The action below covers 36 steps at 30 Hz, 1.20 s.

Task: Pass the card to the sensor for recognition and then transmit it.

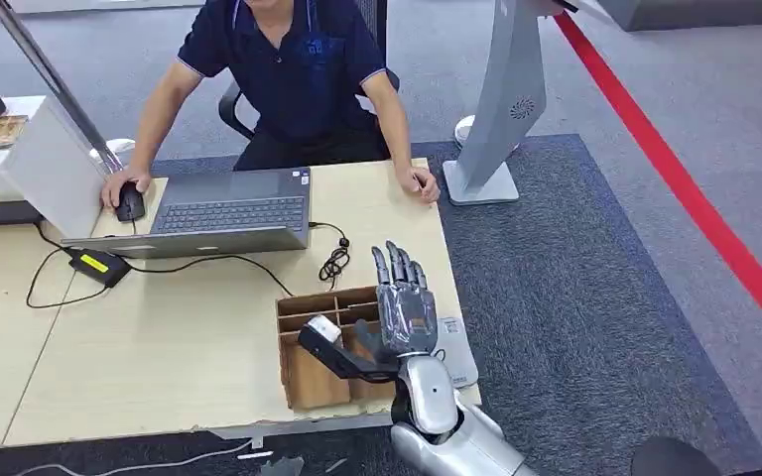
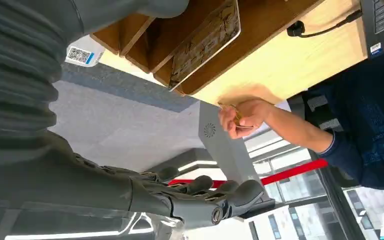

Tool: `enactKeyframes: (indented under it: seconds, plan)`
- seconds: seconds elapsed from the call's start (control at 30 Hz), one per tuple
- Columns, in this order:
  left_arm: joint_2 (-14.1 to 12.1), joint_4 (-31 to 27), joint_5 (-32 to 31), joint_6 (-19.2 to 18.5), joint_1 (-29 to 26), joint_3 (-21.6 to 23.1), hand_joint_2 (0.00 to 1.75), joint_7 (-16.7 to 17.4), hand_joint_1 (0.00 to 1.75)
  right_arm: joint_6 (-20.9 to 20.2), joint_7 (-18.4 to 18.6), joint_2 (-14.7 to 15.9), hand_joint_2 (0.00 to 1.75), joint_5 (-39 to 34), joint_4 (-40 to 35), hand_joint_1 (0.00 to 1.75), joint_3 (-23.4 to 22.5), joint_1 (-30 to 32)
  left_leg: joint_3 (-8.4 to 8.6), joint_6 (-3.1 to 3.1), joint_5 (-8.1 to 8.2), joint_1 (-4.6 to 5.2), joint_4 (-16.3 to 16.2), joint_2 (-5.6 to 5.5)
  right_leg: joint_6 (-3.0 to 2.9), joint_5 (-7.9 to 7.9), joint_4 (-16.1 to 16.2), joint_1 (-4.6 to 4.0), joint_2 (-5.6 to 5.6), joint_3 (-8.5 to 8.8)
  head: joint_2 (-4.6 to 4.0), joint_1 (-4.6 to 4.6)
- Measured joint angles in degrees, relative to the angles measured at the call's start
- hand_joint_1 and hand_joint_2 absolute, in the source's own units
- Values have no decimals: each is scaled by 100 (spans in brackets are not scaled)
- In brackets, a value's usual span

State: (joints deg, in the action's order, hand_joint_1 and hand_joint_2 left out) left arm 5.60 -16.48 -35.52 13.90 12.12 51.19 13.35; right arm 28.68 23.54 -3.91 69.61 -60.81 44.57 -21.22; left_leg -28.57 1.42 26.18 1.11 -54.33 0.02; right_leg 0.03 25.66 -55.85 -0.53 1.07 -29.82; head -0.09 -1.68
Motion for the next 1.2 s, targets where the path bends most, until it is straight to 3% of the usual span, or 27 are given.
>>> enactKeyframes:
  seconds: [0.63, 0.77, 1.2]
  plan:
    - [0, 0, -22, -11, 1, -50, 175, 0, 0, -9, 0, 0, 175, -17, 2, 10, 0, -3, 0, 0, 0, 0, 0, 0, 0, 0, 0, 0, 0, 0, 0, 0]
    - [0, 0, -22, -11, 1, -50, 175, 0, 0, -7, 0, 0, 175, -28, 2, 23, 0, -3, 0, 0, 0, 0, 0, 0, 0, 0, 0, 0, 0, 0, 0, -2]
    - [0, 0, -26, -17, 1, -52, 175, 0, 0, -13, 0, -9, 175, -66, 4, 12, 0, -3, 1, 0, 0, 0, -1, 0, 0, -1, 0, 0, 0, 0, 0, -2]
